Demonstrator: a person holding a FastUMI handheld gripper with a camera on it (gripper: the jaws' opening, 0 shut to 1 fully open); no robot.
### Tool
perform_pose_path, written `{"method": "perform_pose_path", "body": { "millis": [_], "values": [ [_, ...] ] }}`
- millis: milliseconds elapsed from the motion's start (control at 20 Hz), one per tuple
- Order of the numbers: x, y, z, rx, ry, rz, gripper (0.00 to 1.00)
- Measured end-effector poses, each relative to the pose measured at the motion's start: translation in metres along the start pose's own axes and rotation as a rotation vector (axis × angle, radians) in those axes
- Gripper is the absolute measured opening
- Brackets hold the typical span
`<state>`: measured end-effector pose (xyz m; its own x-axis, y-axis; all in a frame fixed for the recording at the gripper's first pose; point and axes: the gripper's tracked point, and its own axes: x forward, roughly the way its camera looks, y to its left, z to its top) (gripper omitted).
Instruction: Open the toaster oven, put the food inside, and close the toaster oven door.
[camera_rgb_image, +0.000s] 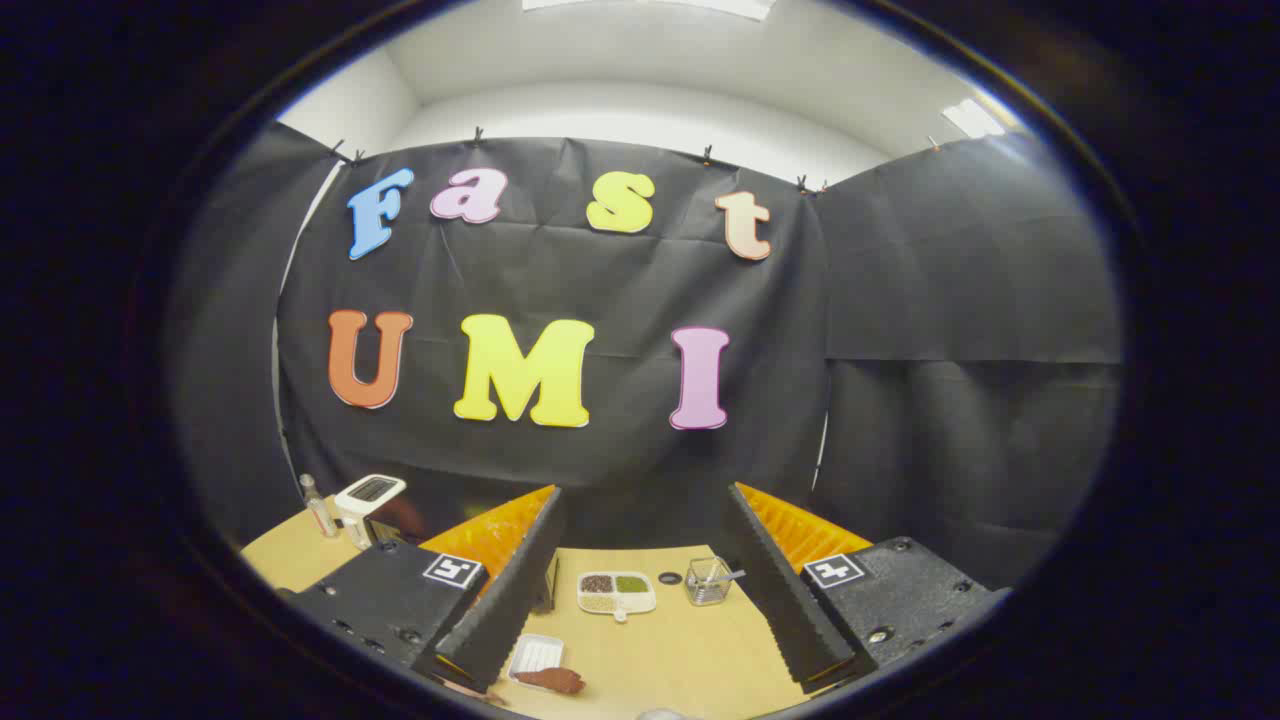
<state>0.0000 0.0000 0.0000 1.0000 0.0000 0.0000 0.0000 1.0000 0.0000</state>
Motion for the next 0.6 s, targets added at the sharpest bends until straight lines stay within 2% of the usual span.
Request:
{"method": "perform_pose_path", "body": {
  "millis": [350,600],
  "values": [
    [0.011,0.008,-0.005,-0.034,0.015,0.022,1.0],
    [0.012,0.028,0.02,-0.029,-0.052,0.042,1.0]
  ]
}}
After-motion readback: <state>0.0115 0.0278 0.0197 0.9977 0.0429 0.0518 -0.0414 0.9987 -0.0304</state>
